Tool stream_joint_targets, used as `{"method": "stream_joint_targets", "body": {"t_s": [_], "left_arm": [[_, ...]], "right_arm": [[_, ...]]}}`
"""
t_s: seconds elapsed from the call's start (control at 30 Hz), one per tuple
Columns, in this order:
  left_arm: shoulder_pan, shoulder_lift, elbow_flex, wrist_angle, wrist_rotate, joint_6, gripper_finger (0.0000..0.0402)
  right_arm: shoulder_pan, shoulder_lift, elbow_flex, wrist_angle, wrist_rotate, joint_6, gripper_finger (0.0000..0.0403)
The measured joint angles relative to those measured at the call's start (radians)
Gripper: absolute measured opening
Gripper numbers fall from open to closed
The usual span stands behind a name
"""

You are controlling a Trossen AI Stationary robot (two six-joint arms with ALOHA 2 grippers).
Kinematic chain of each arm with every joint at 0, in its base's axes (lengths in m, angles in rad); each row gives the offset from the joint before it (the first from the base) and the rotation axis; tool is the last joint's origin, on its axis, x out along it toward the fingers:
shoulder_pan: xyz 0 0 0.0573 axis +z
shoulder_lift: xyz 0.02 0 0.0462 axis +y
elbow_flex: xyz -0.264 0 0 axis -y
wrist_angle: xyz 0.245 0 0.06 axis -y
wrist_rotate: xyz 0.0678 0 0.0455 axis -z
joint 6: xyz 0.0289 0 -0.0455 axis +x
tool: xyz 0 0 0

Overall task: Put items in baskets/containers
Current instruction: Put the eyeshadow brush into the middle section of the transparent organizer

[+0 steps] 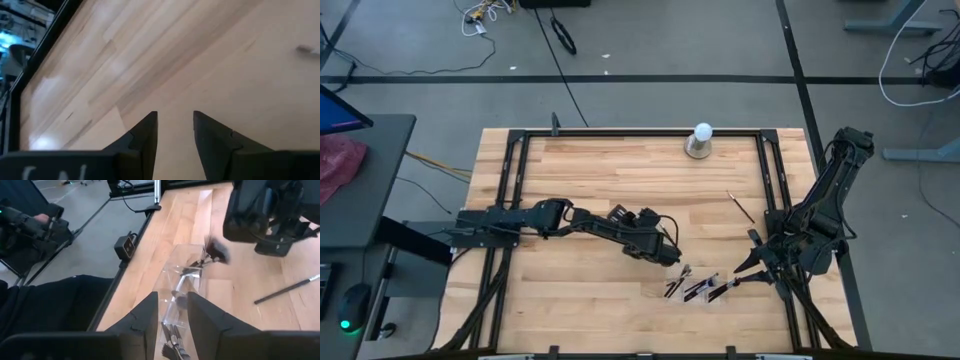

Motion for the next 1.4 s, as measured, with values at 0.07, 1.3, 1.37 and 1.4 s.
{"method": "stream_joint_targets", "body": {"t_s": [0.07, 1.3, 1.37, 1.4], "left_arm": [[0.003, -0.005, 0.0, 0.013, 0.0, 0.017, 0.0128], [0.179, -0.46, -0.616, 0.784, -0.146, 0.229, 0.0001], [0.219, -0.506, -0.71, 1.048, -0.1, 0.399, 0.0001], [0.235, -0.521, -0.752, 1.188, -0.06, 0.481, 0.0001]], "right_arm": [[0.0, 0.0, 0.0, -0.022, 0.005, 0.024, 0.0105], [-1.135, 0.313, 0.007, -0.15, -0.357, -0.16, 0.0077], [-1.188, 0.325, 0.02, -0.158, -0.357, -0.183, 0.0065], [-1.213, 0.335, 0.031, -0.156, -0.359, -0.192, 0.0059]]}}
